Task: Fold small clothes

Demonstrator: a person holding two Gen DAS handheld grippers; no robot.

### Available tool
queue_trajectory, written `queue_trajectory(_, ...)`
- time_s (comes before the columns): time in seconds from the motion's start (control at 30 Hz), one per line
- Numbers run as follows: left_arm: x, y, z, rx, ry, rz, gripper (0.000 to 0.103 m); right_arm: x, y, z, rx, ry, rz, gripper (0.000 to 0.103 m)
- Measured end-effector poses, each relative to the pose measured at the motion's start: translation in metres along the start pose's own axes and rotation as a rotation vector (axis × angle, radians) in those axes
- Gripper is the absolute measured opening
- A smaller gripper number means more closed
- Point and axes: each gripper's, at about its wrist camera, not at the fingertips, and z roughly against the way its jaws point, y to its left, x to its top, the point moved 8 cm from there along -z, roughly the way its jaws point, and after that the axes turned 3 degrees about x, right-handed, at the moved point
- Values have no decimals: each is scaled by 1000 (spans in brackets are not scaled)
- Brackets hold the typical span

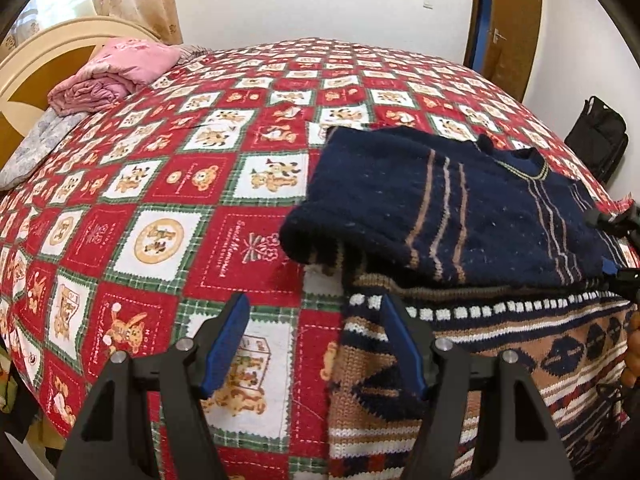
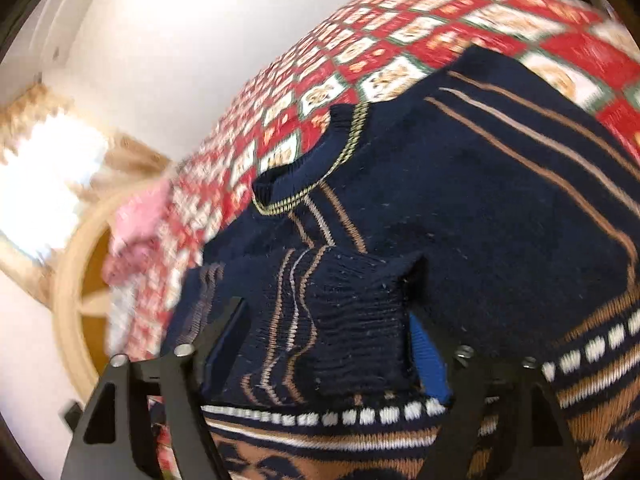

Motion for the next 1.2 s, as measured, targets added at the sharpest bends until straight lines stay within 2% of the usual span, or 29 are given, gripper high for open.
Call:
queue_trajectory(0.03,0,2,0,4,1,4,70,-3,4,-4,-46,10,50,38)
queue_trajectory(0.13,1,12,1,17,-3,21,70,-6,5,-9,-130,0,133,22)
queue_trajectory(0.27,4,28,0,41,-4,58,70,2,20,-5,-182,-6,249,17)
queue_trajectory(0.43,10,43,2,66,-16,94,70,44,73,37,-258,-141,562,16)
queue_trajectory(0.53,14,47,3,78,-28,104,70,73,85,65,-351,-240,702,16)
queue_trajectory(0.57,14,47,3,80,-28,103,70,80,83,71,-374,-257,714,16)
queue_trajectory(0.67,15,44,1,82,-27,96,70,101,60,80,-408,-278,703,16)
queue_trajectory(0.77,16,36,-1,81,-24,78,71,104,21,72,-486,-241,691,17)
queue_trajectory(0.87,20,24,-2,71,-29,55,71,97,-15,48,-430,-169,595,17)
queue_trajectory(1.0,34,-2,0,60,-65,-1,71,88,-44,31,-424,-162,552,17)
queue_trajectory(1.1,48,-24,1,35,-89,-36,70,84,-70,21,-451,-98,488,26)
queue_trajectory(1.13,52,-30,0,24,-91,-43,71,83,-79,23,-448,-84,456,31)
queue_trajectory(1.2,59,-41,-5,9,-86,-55,70,82,-87,34,-414,-85,395,33)
